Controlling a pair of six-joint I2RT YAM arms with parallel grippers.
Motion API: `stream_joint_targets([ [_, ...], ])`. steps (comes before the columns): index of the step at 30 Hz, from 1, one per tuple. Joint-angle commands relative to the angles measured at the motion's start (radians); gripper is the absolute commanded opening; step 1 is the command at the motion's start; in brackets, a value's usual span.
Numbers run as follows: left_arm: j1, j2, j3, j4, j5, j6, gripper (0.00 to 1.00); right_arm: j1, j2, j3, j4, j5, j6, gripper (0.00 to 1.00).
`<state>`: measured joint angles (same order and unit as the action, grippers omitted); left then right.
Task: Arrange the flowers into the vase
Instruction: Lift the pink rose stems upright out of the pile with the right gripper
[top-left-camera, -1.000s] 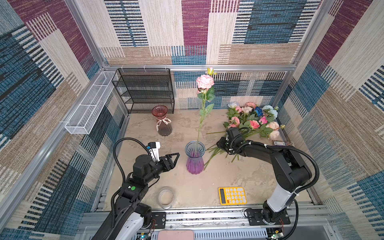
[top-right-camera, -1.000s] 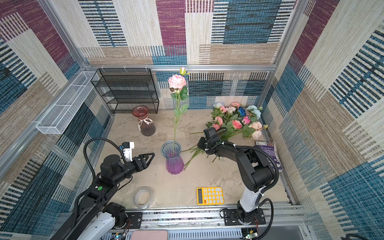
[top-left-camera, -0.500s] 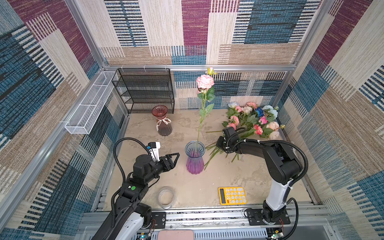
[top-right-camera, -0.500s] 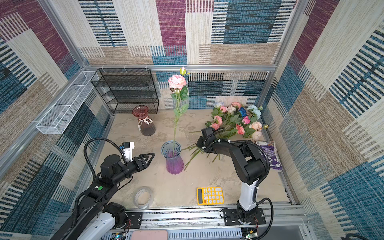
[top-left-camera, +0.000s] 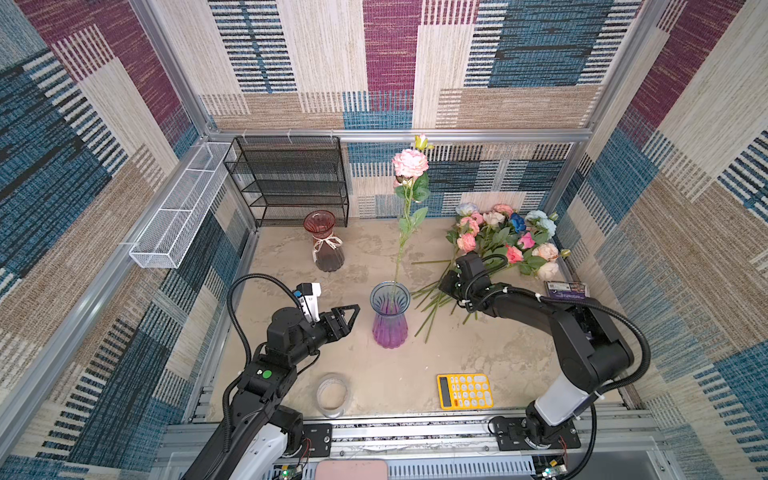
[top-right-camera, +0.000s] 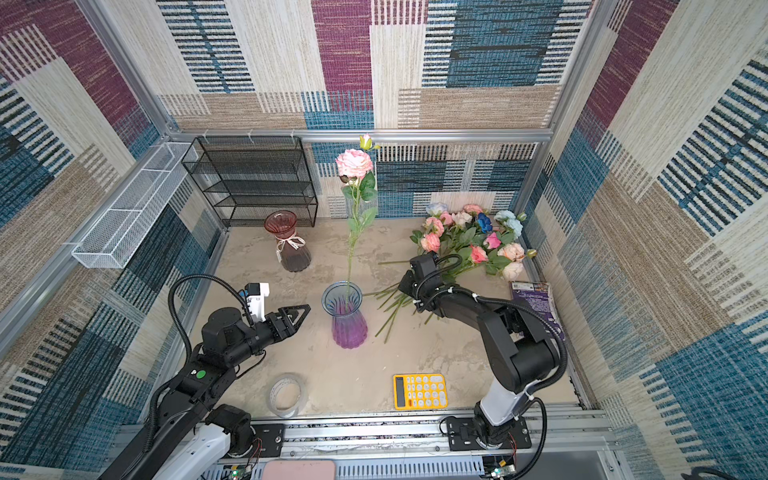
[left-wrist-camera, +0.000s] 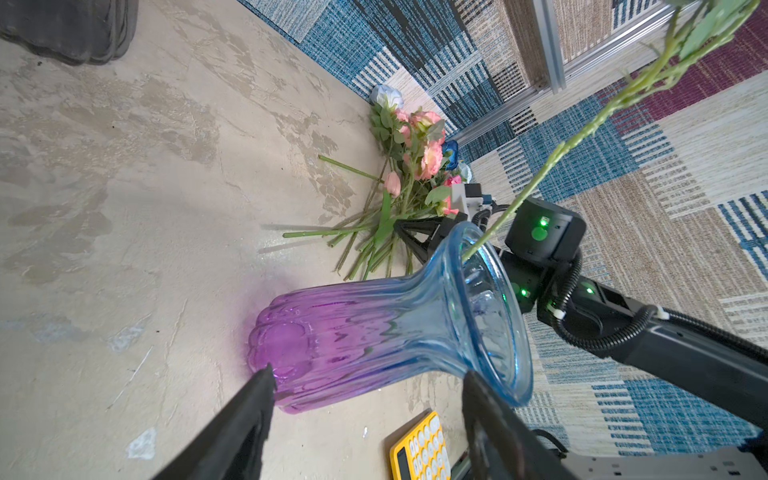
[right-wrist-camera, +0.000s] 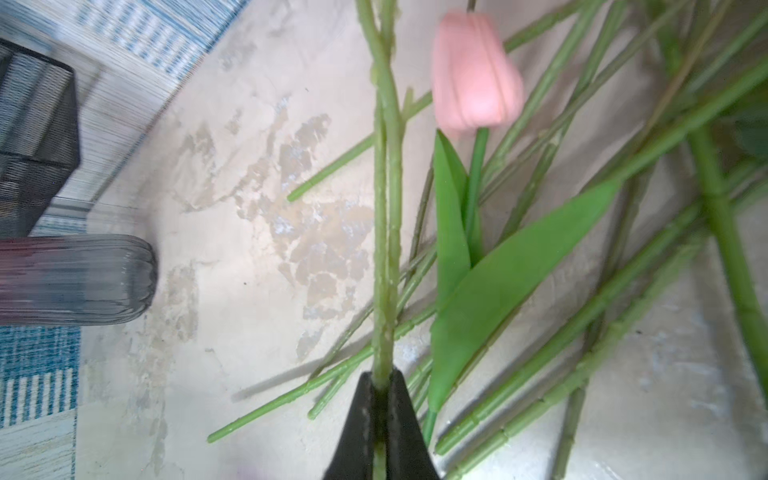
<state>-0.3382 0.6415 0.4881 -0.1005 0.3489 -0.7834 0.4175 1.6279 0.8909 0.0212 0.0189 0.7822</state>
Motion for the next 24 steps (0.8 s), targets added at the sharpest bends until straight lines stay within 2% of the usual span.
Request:
stream_joint_targets([
  [1, 0.001, 0.009, 0.027, 0.035, 0.025, -0.015, 0.72, 0.001, -0.105, -0.045, 0.139, 0.05, -0.072, 0.0],
  [6, 0.001, 0.009, 0.094, 0.008, 0.061, 0.002, 0.72, 0.001, -0.303, -0.099, 0.189, 0.067, -0.173, 0.0],
  [11, 0.002, 0.008, 0.197, -0.034, 0.116, 0.048, 0.72, 0.002, -0.511, -0.122, 0.174, 0.029, -0.249, 0.0],
  [19, 0.001, 0.041, 0.368, -0.033, 0.309, 0.107, 0.71, 0.003, -0.797, -0.108, 0.126, -0.254, -0.361, 0.0],
  [22, 0.002, 0.068, 0.402, 0.012, 0.378, 0.11, 0.71, 0.013, -0.831, -0.072, 0.11, -0.401, -0.377, 0.0],
  [24, 0.002, 0.089, 0.42, 0.054, 0.417, 0.1, 0.71, 0.054, -0.819, -0.037, 0.091, -0.444, -0.391, 0.0],
])
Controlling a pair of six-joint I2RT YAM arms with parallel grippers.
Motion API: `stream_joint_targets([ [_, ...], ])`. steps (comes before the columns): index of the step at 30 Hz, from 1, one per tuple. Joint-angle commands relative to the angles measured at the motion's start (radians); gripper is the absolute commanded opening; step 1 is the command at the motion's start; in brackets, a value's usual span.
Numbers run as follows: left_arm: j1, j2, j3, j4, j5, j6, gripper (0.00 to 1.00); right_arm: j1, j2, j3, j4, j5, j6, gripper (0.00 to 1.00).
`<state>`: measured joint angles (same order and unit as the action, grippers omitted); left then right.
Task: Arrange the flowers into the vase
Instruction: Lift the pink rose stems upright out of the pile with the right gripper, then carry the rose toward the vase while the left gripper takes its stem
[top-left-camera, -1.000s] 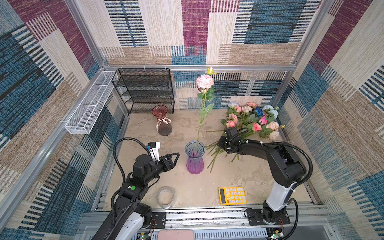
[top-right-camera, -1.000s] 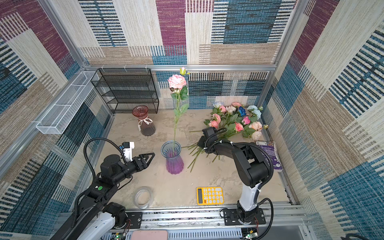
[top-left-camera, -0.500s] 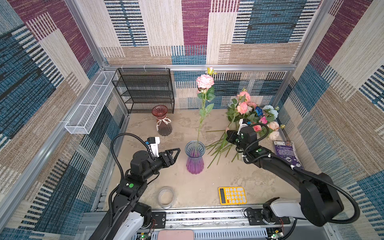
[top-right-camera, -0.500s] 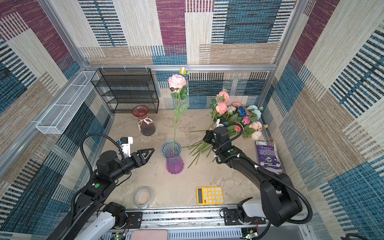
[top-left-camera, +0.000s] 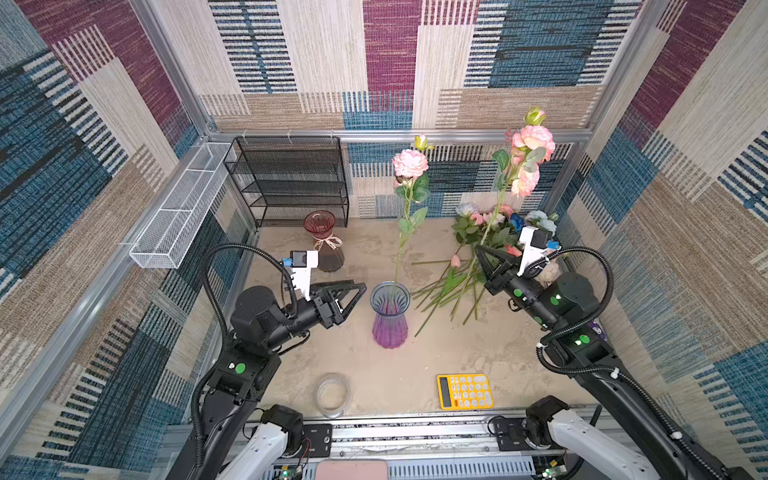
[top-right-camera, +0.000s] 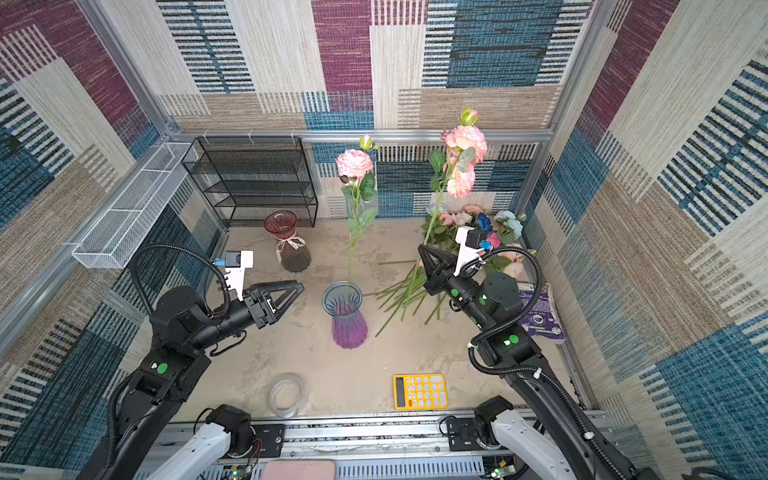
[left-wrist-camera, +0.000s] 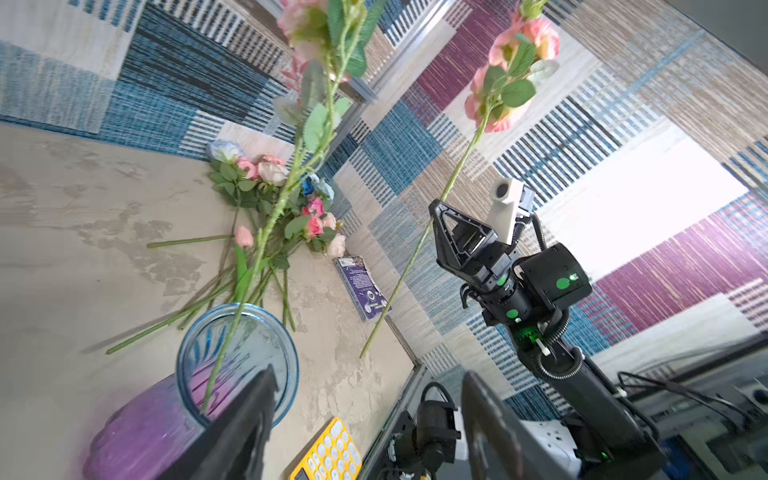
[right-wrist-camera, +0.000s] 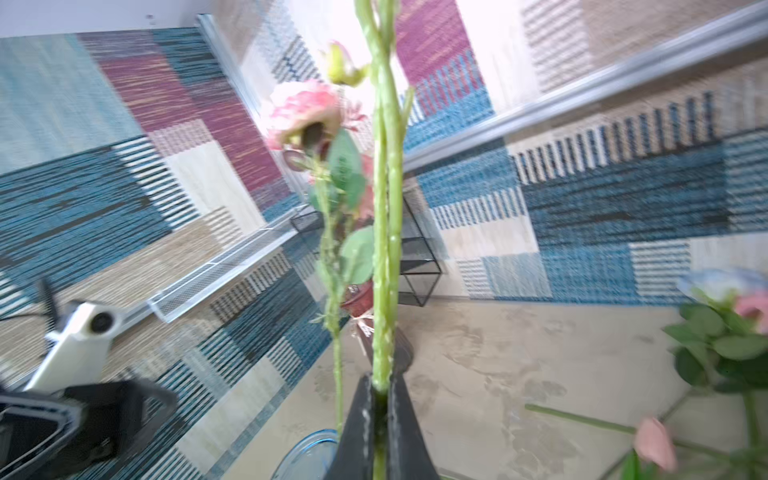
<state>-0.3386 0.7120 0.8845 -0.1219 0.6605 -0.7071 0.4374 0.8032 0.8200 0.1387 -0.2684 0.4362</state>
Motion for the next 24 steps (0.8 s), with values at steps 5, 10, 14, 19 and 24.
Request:
stream_joint_targets([
  [5, 0.001, 0.081, 0.042, 0.271, 0.19, -0.07, 0.69, 0.314, 0.126, 0.168, -0.113, -0.055, -0.16, 0.0],
  [10, 0.0, 0.134, 0.055, 0.473, 0.261, -0.17, 0.69, 0.446, 0.26, 0.245, -0.09, -0.092, -0.165, 0.0],
  [14, 0.0, 0.158, 0.056, 0.514, 0.28, -0.178, 0.69, 0.517, 0.355, 0.3, -0.081, -0.102, -0.178, 0.0],
  [19, -0.001, 0.162, 0.052, 0.479, 0.275, -0.144, 0.57, 0.554, 0.411, 0.335, -0.075, -0.114, -0.185, 0.0],
  [24, -0.002, 0.154, 0.042, 0.478, 0.268, -0.132, 0.36, 0.561, 0.43, 0.348, -0.095, -0.095, -0.192, 0.0],
])
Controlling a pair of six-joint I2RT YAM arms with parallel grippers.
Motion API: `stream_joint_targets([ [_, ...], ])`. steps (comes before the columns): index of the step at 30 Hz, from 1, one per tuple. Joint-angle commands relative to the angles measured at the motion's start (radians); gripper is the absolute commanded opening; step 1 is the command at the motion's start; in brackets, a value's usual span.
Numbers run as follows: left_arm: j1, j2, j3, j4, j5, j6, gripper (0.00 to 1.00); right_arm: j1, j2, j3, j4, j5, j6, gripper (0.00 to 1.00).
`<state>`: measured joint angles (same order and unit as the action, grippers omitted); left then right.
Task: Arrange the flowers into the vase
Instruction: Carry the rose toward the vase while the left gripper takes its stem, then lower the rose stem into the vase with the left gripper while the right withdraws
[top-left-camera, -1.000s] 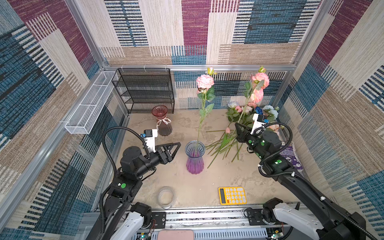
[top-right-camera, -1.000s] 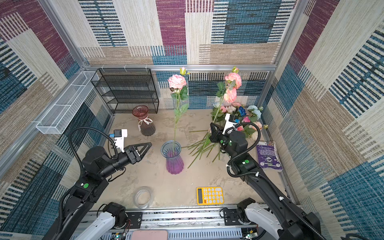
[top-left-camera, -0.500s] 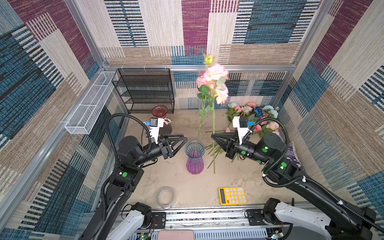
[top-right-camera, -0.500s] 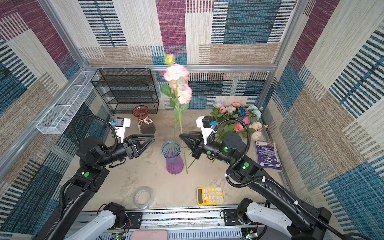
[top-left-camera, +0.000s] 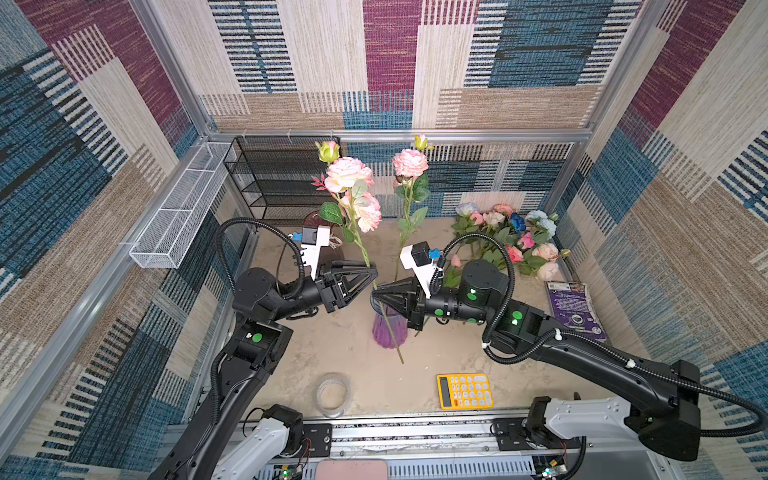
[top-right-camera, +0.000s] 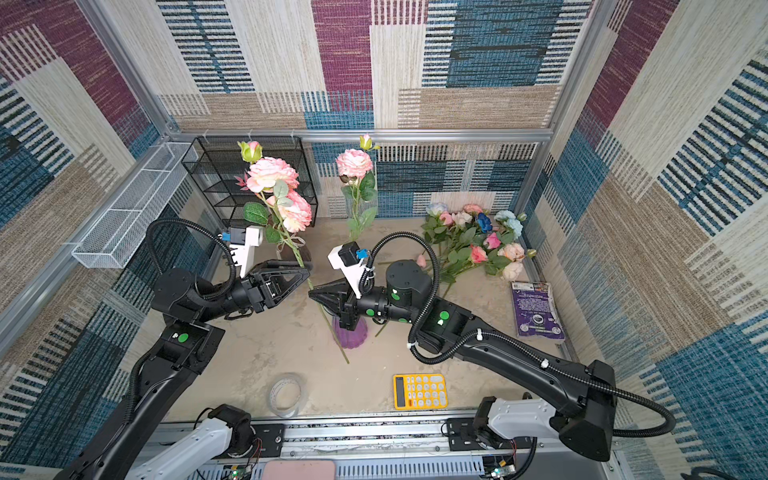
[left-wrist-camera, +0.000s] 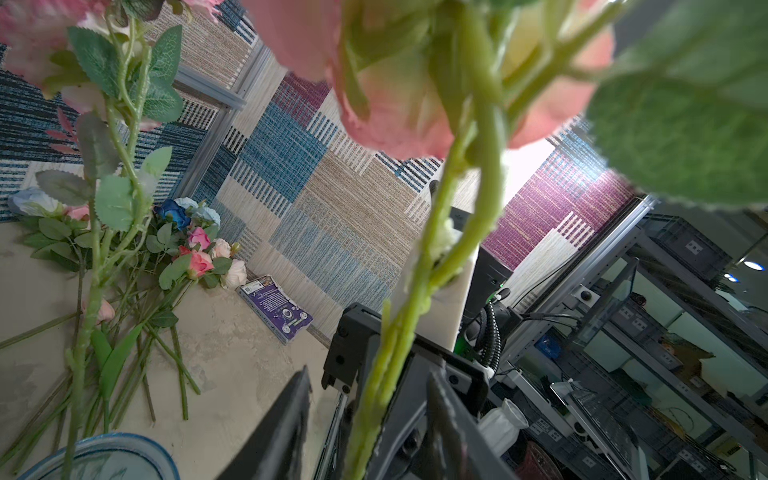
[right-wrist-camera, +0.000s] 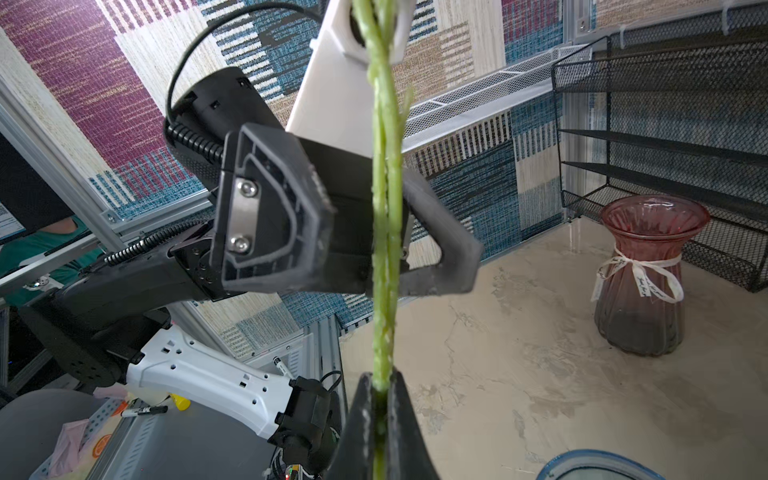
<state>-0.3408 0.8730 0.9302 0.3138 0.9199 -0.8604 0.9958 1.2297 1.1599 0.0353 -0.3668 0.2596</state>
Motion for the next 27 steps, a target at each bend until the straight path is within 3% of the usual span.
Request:
stream_joint_targets([
  [1, 0.002, -0.007, -0.003, 0.034, 0.002, 0.025, 0.31, 0.002, 0.001, 0.006, 0.007, 0.01, -0.016, 0.0],
  [5, 0.002, -0.011, 0.017, -0.002, -0.019, 0.06, 0.05, 0.002, -0.007, -0.004, -0.008, 0.038, -0.017, 0.02],
  [6, 0.002, -0.011, 0.031, -0.022, -0.027, 0.076, 0.0, 0.002, -0.013, -0.008, -0.012, 0.049, -0.016, 0.08],
  [9, 0.002, -0.011, 0.094, -0.142, -0.072, 0.174, 0.0, 0.002, -0.048, -0.029, -0.027, 0.102, -0.019, 0.36],
  [11, 0.002, -0.007, 0.141, -0.221, -0.119, 0.257, 0.0, 0.002, -0.084, -0.046, -0.038, 0.144, -0.028, 0.45],
  [17, 0.002, 0.043, 0.3, -0.339, -0.277, 0.454, 0.0, 0.003, -0.213, -0.089, -0.072, 0.271, -0.044, 0.48],
  [27, 0.002, 0.181, 0.392, -0.31, -0.431, 0.58, 0.0, 0.003, -0.343, -0.132, -0.101, 0.363, -0.043, 0.48],
])
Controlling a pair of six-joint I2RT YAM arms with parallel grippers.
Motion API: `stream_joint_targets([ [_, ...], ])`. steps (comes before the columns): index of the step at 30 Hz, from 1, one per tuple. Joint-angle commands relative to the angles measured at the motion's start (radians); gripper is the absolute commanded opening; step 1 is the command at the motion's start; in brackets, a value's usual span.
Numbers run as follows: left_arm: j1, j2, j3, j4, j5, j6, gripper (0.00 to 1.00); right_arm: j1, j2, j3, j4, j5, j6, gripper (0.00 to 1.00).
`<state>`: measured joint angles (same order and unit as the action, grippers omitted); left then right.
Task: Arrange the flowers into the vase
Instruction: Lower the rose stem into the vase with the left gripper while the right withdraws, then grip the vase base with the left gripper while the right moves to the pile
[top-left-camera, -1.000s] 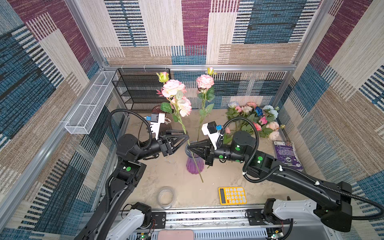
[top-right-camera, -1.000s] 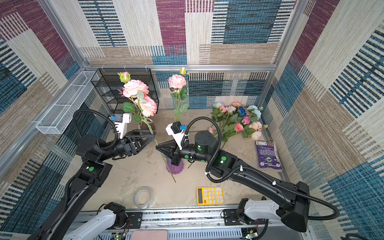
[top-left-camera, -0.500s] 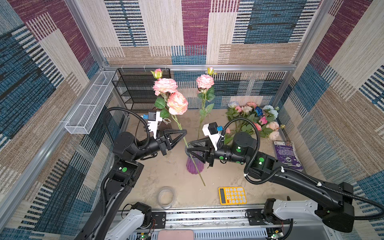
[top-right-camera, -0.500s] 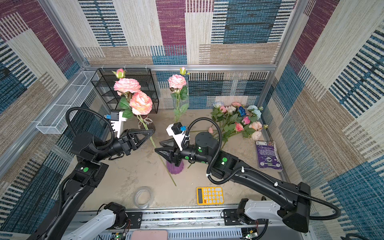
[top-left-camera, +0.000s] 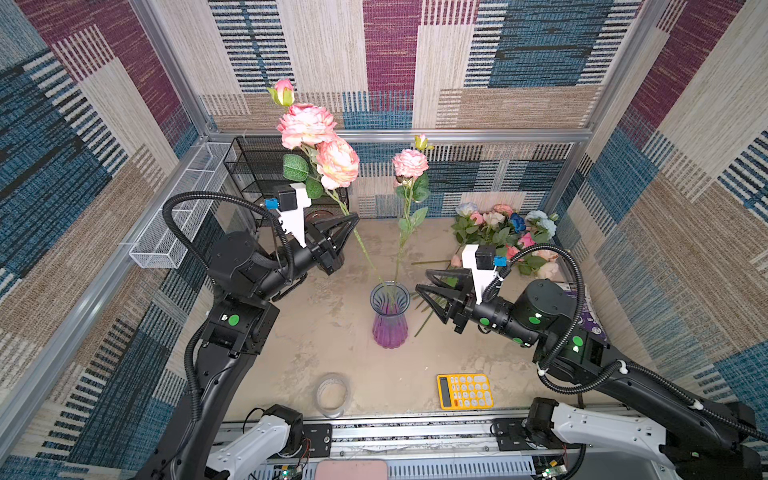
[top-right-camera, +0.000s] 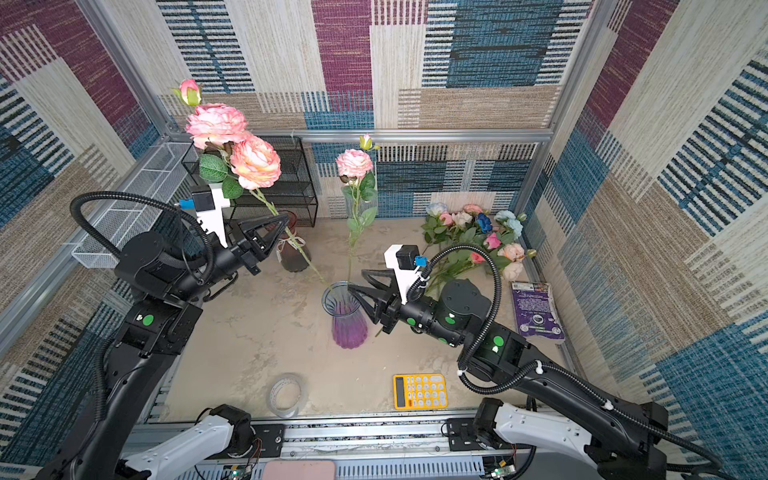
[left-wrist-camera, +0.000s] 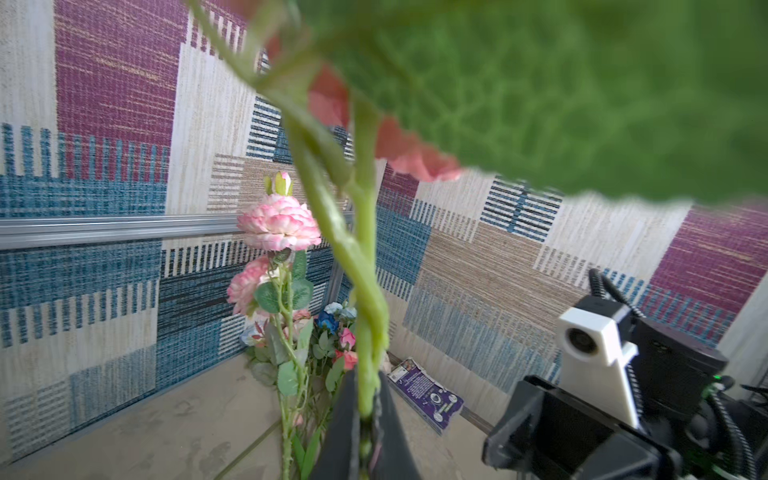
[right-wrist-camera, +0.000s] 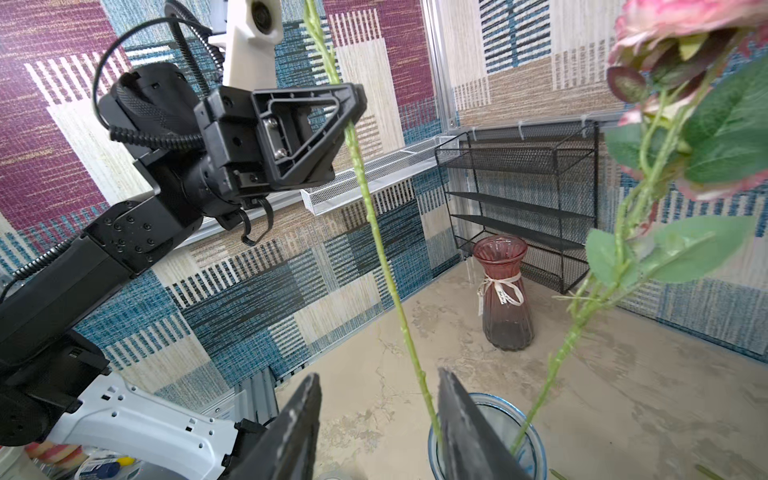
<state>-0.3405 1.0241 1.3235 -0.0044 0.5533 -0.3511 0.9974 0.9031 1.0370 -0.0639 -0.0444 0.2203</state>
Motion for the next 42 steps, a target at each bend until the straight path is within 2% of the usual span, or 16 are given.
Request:
stream_joint_targets([
  [1, 0.002, 0.045, -0.015, 0.02, -0.065, 0.069, 0.0, 0.001, -0.021, -0.014, -0.002, 0.045, -0.003, 0.48],
  [9, 0.0, 0.064, -0.227, 0.139, -0.078, -0.036, 0.0, 0.001, -0.04, -0.045, 0.002, 0.104, -0.005, 0.48],
  [13, -0.032, 0.049, -0.334, 0.163, -0.104, -0.077, 0.0, 0.001, -0.039, -0.072, 0.024, 0.132, -0.003, 0.48],
  [18, -0.084, 0.114, -0.346, 0.038, -0.152, -0.104, 0.0, 0.001, -0.034, -0.102, 0.039, 0.175, 0.018, 0.48],
  [20, -0.088, 0.139, -0.336, -0.026, -0.174, -0.119, 0.09, 0.0, -0.038, -0.111, 0.04, 0.187, 0.026, 0.49],
  [22, -0.092, 0.136, -0.345, -0.054, -0.195, -0.13, 0.28, 0.0, -0.041, -0.119, 0.033, 0.2, 0.036, 0.5],
  [25, -0.092, 0.106, -0.347, -0.107, -0.231, -0.145, 0.51, 0.0, -0.052, -0.138, 0.024, 0.204, 0.055, 0.56],
  [27, -0.093, 0.088, -0.331, -0.156, -0.245, -0.149, 0.58, 0.0, -0.058, -0.153, 0.018, 0.215, 0.068, 0.59],
  [32, -0.093, 0.001, -0.29, -0.235, -0.28, -0.166, 0.65, -0.011, -0.064, -0.201, 0.009, 0.259, 0.116, 0.66],
  [35, -0.093, -0.071, -0.279, -0.259, -0.323, -0.173, 0.68, -0.069, -0.064, -0.252, 0.009, 0.231, 0.164, 0.68],
  [40, -0.093, -0.196, -0.33, -0.254, -0.388, -0.201, 0.73, -0.299, -0.035, -0.358, 0.011, 0.075, 0.286, 0.68],
  [42, -0.092, -0.248, -0.378, -0.251, -0.407, -0.214, 0.74, -0.398, 0.027, -0.373, -0.004, 0.033, 0.327, 0.68],
])
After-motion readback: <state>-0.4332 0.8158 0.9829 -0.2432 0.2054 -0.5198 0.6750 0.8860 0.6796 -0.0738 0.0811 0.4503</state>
